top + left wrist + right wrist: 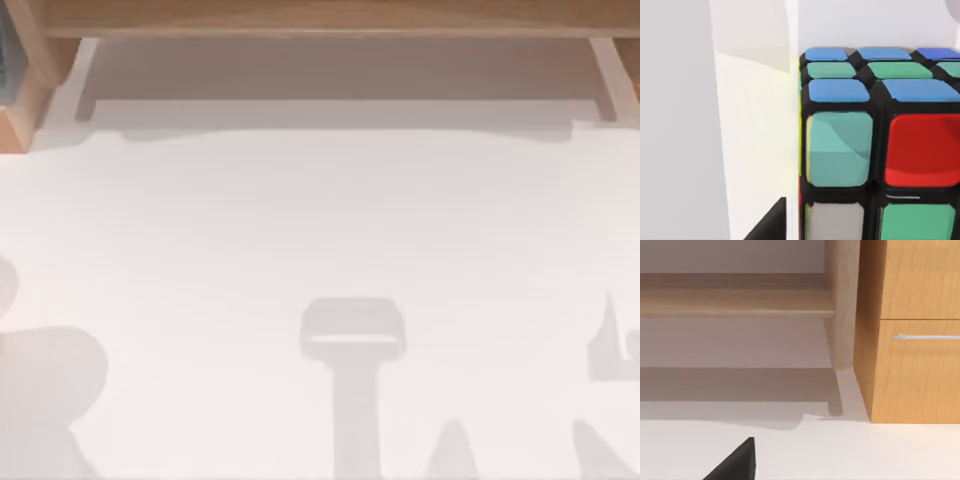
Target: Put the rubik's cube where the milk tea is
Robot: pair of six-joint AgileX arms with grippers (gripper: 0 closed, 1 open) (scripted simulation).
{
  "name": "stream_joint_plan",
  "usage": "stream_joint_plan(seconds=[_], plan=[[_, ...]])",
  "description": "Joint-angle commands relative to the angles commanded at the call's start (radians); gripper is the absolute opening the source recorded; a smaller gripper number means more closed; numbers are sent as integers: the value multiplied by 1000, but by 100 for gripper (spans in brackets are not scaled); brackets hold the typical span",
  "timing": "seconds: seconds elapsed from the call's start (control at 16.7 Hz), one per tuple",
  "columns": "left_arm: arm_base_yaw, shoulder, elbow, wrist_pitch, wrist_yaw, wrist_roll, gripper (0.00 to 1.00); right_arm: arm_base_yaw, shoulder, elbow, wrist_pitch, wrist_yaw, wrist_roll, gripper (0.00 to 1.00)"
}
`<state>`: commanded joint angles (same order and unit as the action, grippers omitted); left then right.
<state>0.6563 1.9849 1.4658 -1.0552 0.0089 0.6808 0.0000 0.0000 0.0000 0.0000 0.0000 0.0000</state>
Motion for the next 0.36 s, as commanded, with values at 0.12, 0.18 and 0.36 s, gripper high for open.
stream_joint_plan(seconds=[0.12,0.18,0.36], plan=[[0,0,0,0,0,0,100,0,0,0,0,0,0,100],[0,0,0,0,0,0,100,0,0,0,0,0,0,100],[0,0,0,0,0,0,100,0,0,0,0,0,0,100]])
